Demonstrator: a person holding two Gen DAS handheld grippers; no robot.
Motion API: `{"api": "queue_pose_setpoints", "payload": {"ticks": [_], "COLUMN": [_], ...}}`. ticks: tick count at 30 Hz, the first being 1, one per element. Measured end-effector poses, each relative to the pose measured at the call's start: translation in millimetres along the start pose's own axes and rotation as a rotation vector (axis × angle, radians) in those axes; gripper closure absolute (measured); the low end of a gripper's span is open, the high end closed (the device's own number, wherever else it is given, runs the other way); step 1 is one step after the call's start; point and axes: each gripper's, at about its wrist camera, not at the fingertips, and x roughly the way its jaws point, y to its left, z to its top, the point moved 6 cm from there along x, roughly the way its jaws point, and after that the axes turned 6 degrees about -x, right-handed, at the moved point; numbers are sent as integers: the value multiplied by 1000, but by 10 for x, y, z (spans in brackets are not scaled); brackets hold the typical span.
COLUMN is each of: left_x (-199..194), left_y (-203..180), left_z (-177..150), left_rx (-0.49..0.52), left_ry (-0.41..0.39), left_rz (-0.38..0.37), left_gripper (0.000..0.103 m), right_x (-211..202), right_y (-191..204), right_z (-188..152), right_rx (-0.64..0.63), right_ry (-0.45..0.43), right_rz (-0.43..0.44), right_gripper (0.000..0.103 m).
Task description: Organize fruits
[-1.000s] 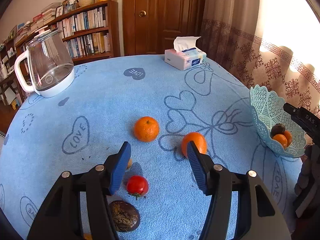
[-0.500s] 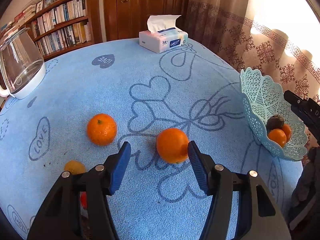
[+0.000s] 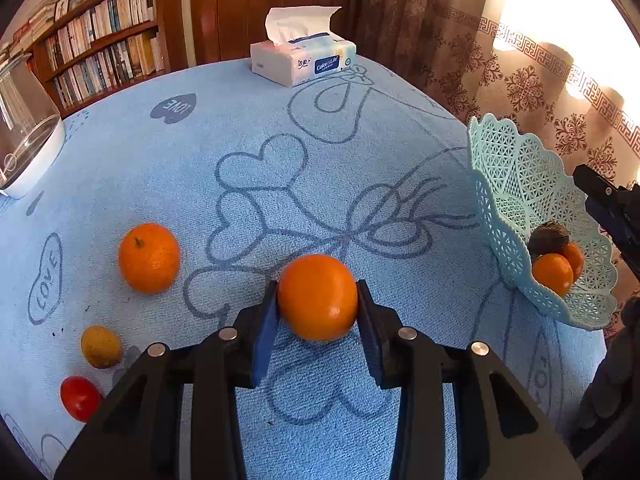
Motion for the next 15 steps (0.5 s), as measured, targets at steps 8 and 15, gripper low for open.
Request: {"api": "queue_pose_setpoints", "payload": {"ticks": [8,15], "left_x": [-284,-429], "left_y": [-399,-892], "left_z": [110,212], "left_rx": [49,120], "left_ry": [-72,-119], "left_rz": [-73,-156], "left_gripper": [65,65], "right_x": [-29,-70], "right_y": [-72,-185], "right_z": [26,58], "right_rx": [27,70], "right_ry": [-17,-40], "right_rz": [-16,-38], "right_gripper": [46,46]}}
